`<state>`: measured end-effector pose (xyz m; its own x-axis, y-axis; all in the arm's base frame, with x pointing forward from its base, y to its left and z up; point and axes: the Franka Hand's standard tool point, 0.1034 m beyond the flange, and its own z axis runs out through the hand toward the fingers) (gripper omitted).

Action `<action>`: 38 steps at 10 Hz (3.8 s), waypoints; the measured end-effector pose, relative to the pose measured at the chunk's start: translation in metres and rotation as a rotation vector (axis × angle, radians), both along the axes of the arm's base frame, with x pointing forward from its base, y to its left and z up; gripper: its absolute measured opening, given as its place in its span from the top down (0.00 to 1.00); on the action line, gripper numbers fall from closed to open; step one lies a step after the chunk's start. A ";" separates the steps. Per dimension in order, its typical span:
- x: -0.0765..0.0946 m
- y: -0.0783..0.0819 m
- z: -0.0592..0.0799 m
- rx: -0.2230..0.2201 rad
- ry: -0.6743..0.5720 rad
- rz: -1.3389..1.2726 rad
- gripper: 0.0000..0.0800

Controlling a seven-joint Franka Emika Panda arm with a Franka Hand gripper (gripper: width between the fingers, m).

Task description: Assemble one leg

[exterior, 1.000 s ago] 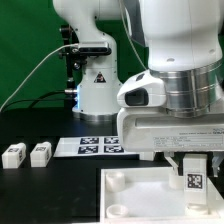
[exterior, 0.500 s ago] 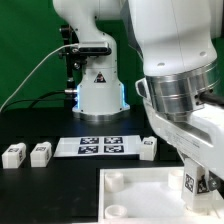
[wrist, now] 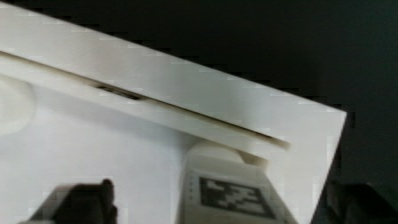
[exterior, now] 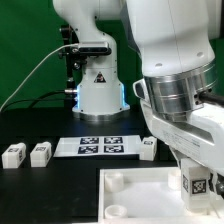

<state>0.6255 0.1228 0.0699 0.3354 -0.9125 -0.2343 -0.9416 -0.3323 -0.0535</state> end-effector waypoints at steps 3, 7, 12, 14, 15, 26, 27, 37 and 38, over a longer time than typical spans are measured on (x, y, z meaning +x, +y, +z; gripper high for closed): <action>-0.003 0.001 0.005 -0.088 -0.090 0.550 0.19; -0.003 0.000 0.005 -0.073 -0.166 0.962 0.19; 0.003 -0.002 0.009 -0.084 -0.192 1.077 0.40; 0.002 -0.002 0.008 -0.091 -0.152 0.858 0.63; 0.002 -0.001 0.007 -0.094 -0.127 0.726 0.63; 0.006 0.001 0.002 -0.029 -0.033 0.036 0.22; 0.005 -0.001 0.003 -0.051 -0.064 0.217 0.22; 0.007 -0.002 0.004 -0.114 -0.238 1.080 0.51; 0.007 -0.001 0.004 -0.114 -0.222 0.985 0.51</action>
Offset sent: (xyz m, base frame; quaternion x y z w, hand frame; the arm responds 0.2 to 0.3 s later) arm 0.0000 0.0000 0.0000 0.0000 0.0000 -0.2667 0.9638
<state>0.6322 0.1218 0.0741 0.9756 -0.2194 -0.0035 -0.2184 -0.9693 -0.1133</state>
